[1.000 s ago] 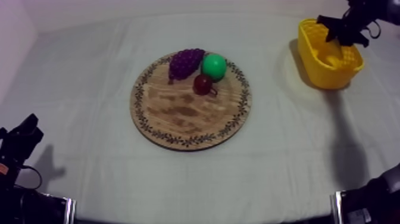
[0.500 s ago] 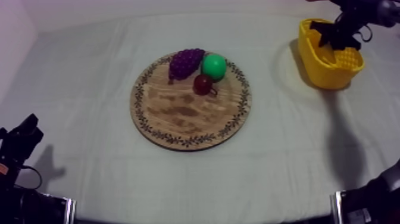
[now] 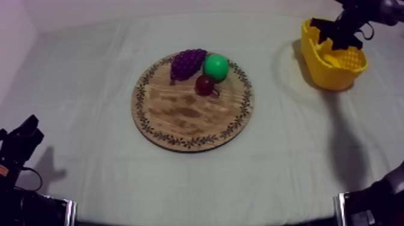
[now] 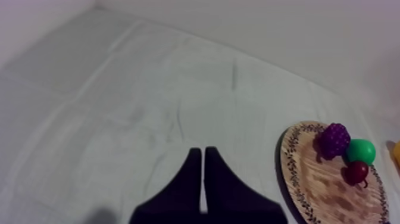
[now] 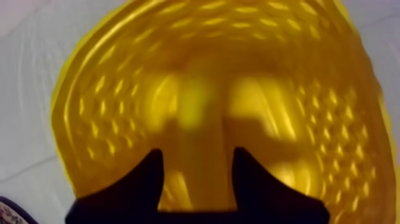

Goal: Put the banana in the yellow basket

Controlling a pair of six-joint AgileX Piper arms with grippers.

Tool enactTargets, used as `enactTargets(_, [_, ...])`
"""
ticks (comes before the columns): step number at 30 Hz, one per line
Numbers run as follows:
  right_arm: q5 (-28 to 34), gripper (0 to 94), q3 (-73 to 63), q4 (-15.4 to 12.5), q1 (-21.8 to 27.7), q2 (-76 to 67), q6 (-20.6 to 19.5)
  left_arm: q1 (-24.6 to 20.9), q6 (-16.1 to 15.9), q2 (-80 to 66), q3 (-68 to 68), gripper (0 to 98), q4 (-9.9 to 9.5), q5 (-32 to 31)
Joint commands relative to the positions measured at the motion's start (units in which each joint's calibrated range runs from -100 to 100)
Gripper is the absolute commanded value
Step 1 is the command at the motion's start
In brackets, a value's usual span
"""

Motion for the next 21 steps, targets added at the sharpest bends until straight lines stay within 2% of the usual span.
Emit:
enactTargets(1, [0.0,38.4,-0.1,0.2,0.3,-0.4,-0.1,0.0,0.0,0.0,0.0,0.1,-0.01,0.0])
enactTargets(3, [-0.1,34.2,0.0,0.1,0.8,-1.1,0.0,0.0,0.0,0.0,0.0,0.1,-0.01,0.0])
enactTargets(8, [-1.0,16.1,1.4,-0.9,2.6,-5.3,0.8,0.0,0.0,0.0,0.0,0.1,-0.01,0.0])
enactTargets(11, [-2.4,6.2,4.8,-0.5,3.5,-10.1,0.1,0.0,0.0,0.0,0.0,0.1,-0.01,0.0])
enactTargets(15, [-5.1,1.9,11.7,-0.8,5.3,-18.6,-0.5,0.0,0.0,0.0,0.0,0.1,-0.01,0.0])
enactTargets(21, [-8.8,0.7,22.8,-5.7,8.6,-32.6,4.9,0.0,0.0,0.0,0.0,0.1,-0.01,0.0])
